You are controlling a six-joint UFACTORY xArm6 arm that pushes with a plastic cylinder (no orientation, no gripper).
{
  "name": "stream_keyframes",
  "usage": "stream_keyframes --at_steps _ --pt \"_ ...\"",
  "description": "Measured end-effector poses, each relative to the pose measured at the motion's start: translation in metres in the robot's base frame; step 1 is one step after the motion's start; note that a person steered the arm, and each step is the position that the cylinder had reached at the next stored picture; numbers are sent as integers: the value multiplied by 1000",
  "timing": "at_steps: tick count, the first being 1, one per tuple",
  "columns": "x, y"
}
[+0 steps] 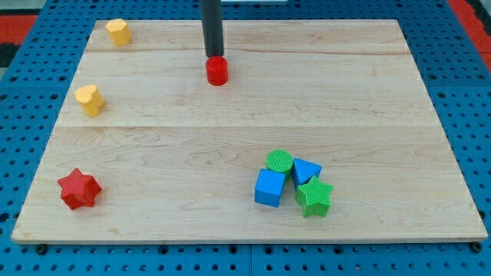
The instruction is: Move the yellow hexagon towards the red circle
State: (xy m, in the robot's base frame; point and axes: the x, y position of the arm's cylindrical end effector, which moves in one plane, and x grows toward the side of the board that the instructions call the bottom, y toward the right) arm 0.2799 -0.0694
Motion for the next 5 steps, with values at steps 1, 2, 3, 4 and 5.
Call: stream_keyframes --at_steps 1,2,3,4,5 --pt "5 -85" --pt "7 -197" --pt "-10 -235" --pt "-53 -235" --pt "-82 -235"
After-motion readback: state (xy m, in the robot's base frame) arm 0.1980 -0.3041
